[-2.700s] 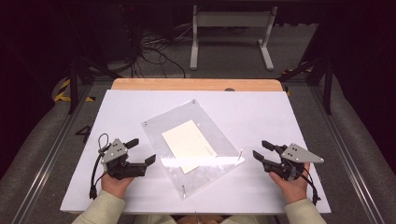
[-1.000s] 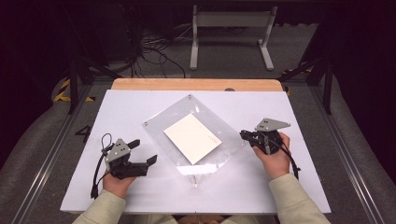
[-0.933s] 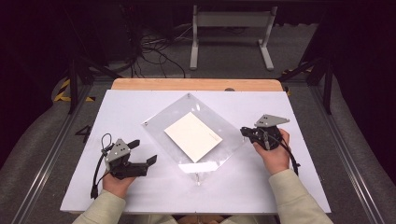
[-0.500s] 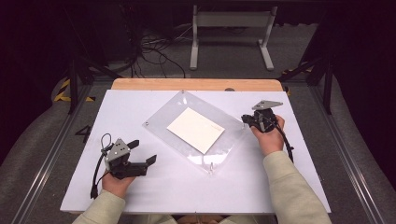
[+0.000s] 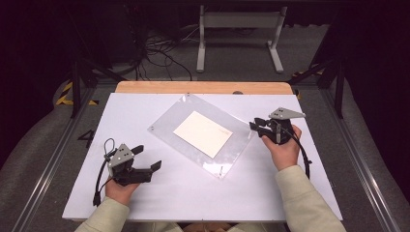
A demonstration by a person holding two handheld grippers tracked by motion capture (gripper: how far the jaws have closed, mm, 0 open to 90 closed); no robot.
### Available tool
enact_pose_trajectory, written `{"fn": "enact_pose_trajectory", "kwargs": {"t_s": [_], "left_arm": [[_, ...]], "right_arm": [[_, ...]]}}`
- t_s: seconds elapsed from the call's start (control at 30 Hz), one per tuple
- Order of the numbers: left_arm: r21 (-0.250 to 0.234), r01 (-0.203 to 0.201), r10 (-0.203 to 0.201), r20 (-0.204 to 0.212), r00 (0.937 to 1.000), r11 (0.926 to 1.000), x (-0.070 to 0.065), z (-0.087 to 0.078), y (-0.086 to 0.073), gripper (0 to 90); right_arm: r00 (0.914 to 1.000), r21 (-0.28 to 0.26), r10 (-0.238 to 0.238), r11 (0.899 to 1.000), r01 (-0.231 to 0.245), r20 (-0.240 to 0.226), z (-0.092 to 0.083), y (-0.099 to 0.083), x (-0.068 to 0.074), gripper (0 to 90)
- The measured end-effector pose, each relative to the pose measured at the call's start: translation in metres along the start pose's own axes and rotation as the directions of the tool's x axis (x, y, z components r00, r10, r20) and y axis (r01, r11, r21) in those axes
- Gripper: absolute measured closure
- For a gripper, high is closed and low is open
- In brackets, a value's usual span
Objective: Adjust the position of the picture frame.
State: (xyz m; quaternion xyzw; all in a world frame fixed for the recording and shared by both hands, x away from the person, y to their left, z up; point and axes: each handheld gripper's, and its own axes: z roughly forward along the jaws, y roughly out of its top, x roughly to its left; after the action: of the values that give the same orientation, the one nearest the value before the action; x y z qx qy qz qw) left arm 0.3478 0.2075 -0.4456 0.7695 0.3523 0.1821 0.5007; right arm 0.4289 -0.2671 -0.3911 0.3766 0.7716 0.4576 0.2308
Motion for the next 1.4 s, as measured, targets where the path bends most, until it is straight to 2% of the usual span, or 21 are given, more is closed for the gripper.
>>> {"fn": "enact_pose_trajectory", "kwargs": {"t_s": [0.1, 0.13, 0.17, 0.23, 0.3, 0.33, 0.37, 0.43, 0.47, 0.5, 0.53, 0.57, 0.67, 0.73, 0.8, 0.87, 1.03, 1.17, 1.27, 1.33, 1.4], "left_arm": [[0.0, -0.001, 0.001, 0.002, 1.0, 1.0, -0.001, 0.001, 0.001, 9.9], [0.002, -0.006, 0.006, 0.004, 1.0, 1.0, -0.002, 0.001, 0.001, 9.8], [0.002, -0.006, 0.006, 0.004, 1.0, 1.0, -0.002, 0.001, 0.001, 9.8], [0.003, -0.002, 0.002, 0.005, 1.0, 1.0, -0.002, 0.002, 0.001, 9.8], [0.002, 0.001, -0.001, 0.007, 1.0, 1.0, -0.001, 0.003, 0.001, 9.9], [0.002, 0.001, -0.001, 0.007, 1.0, 1.0, -0.001, 0.003, 0.001, 9.9], [0.004, 0.003, -0.003, 0.01, 0.9999, 1.0, -0.001, 0.003, 0.002, 9.9], [0.002, 0.002, -0.003, 0.012, 0.9999, 1.0, 0.0, 0.004, 0.002, 9.9], [0.007, 0.002, -0.002, 0.02, 0.9998, 1.0, 0.0, 0.005, 0.002, 10.0], [0.006, -0.001, 0.001, 0.02, 0.9998, 1.0, 0.0, 0.005, 0.002, 9.9], [0.007, 0.0, 0.0, 0.022, 0.9998, 1.0, 0.0, 0.006, 0.003, 9.9], [0.007, 0.0, 0.0, 0.022, 0.9998, 1.0, 0.0, 0.006, 0.003, 10.0], [0.012, 0.0, -0.001, 0.027, 0.9996, 0.9999, 0.0, 0.008, 0.003, 10.0], [0.018, 0.002, -0.003, 0.026, 0.9996, 0.9998, 0.0, 0.009, 0.003, 10.0], [0.021, 0.009, -0.01, 0.027, 0.9996, 0.9997, 0.0, 0.01, 0.003, 10.1], [0.025, 0.007, -0.008, 0.022, 0.9997, 0.9997, 0.0, 0.011, 0.003, 10.2], [0.026, 0.014, -0.015, 0.017, 0.9997, 0.9995, 0.002, 0.011, 0.003, 10.3], [0.029, 0.018, -0.019, 0.012, 0.9998, 0.9994, 0.003, 0.011, 0.003, 10.5], [0.033, 0.024, -0.024, 0.007, 0.9997, 0.9992, 0.004, 0.012, 0.004, 11.7], [0.037, 0.041, -0.042, 0.01, 0.9991, 0.9985, 0.004, 0.013, 0.005, 14.0], [0.034, 0.051, -0.051, 0.008, 0.9987, 0.9981, 0.005, 0.014, 0.006, 15.4]], "right_arm": [[0.996, -0.032, -0.026, 0.999, 0.023, -0.086, -0.014, -0.001, 0.024, 62.7], [0.9939, -0.037, -0.028, 0.999, 0.024, -0.107, -0.016, -0.001, 0.029, 62.1], [0.9939, -0.037, -0.028, 0.999, 0.024, -0.107, -0.016, -0.001, 0.029, 62.1], [0.979, -0.046, -0.047, 0.998, 0.039, -0.198, -0.023, -0.008, 0.055, 60.4], [0.9665, -0.048, -0.047, 0.998, 0.036, -0.252, -0.024, -0.014, 0.068, 59.8], [0.9601, -0.043, -0.046, 0.998, 0.035, -0.276, -0.024, -0.018, 0.074, 59.4], [0.9601, -0.043, -0.046, 0.998, 0.035, -0.276, -0.024, -0.018, 0.074, 59.4], [0.9443, -0.023, -0.058, 0.998, 0.053, -0.324, -0.021, -0.024, 0.086, 58.7], [0.928, -0.022, -0.096, 0.995, 0.094, -0.36, -0.018, -0.03, 0.097, 57.7], [0.9182, -0.021, -0.108, 0.994, 0.108, -0.381, -0.017, -0.033, 0.101, 57.5], [0.9117, -0.017, -0.114, 0.993, 0.117, -0.395, -0.015, -0.035, 0.105, 57.5], [0.9095, -0.012, -0.117, 0.992, 0.122, -0.399, -0.012, -0.036, 0.108, 57.7], [0.9106, 0.005, -0.113, 0.992, 0.125, -0.398, -0.007, -0.038, 0.111, 59.2], [0.9142, 0.032, -0.123, 0.989, 0.146, -0.386, 0.002, -0.042, 0.116, 64.5], [0.9203, 0.067, -0.149, 0.98, 0.185, -0.362, 0.009, -0.046, 0.121, 74.3], [0.9283, 0.072, -0.173, 0.976, 0.208, -0.329, 0.012, -0.048, 0.123, 83.7], [0.9317, 0.085, -0.204, 0.967, 0.239, -0.301, 0.008, -0.045, 0.124, 84.7], [0.9403, 0.101, -0.186, 0.97, 0.223, -0.285, -0.004, -0.045, 0.115, 84.8], [0.9541, 0.113, -0.161, 0.974, 0.194, -0.253, -0.016, -0.049, 0.102, 84.8], [0.9628, 0.123, -0.146, 0.976, 0.177, -0.227, -0.025, -0.053, 0.093, 84.8], [0.9692, 0.13, -0.133, 0.978, 0.162, -0.208, -0.031, -0.057, 0.086, 84.7]]}}
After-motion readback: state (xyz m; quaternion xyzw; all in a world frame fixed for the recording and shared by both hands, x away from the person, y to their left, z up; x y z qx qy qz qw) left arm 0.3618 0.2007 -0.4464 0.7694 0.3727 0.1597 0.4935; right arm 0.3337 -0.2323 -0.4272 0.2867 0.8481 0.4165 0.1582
